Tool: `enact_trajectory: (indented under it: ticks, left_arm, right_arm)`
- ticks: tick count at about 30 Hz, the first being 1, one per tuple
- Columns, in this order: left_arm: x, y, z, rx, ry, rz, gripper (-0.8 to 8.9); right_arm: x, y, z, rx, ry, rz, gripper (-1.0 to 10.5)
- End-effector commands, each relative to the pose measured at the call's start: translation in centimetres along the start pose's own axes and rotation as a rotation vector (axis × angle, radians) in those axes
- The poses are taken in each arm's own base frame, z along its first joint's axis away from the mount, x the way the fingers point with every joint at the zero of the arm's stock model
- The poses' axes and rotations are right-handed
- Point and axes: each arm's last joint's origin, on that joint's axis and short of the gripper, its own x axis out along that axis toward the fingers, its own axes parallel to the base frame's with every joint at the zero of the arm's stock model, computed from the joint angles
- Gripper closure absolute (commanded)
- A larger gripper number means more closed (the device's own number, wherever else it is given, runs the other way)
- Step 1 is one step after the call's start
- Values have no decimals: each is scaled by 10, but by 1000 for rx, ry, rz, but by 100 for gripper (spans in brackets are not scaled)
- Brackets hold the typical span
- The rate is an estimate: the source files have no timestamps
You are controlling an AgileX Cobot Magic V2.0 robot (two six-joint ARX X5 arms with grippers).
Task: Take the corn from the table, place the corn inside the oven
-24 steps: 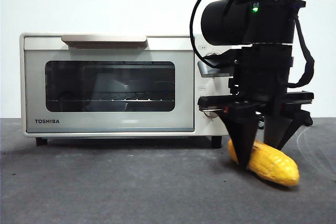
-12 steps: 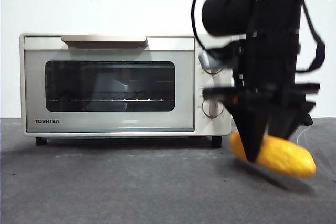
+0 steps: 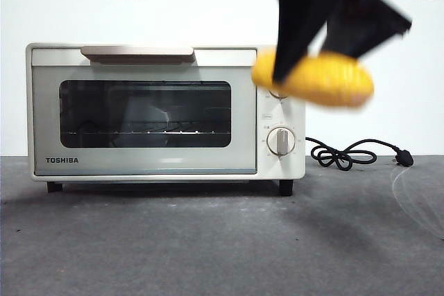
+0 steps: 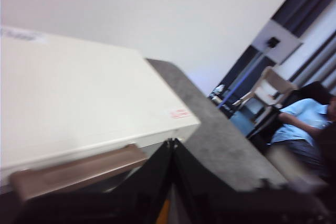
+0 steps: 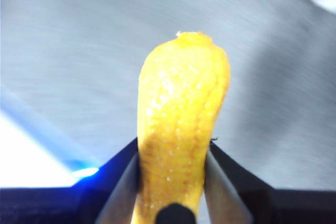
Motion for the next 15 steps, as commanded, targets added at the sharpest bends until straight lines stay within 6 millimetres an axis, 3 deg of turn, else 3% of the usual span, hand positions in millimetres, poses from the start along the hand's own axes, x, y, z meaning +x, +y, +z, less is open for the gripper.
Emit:
enact_trajectory:
  ticks: [1, 8, 15]
  left_arm:
    - [8, 5, 0, 25, 6, 16, 819]
    - [30, 23, -5, 48, 35, 72, 819]
    - [49, 31, -11, 129, 73, 155, 819]
  right_arm:
    - [-19, 7, -5, -2, -50, 86, 959]
    - [-61, 12, -17, 4, -173, 182, 959]
    - [-78, 13, -25, 3, -229, 191, 959]
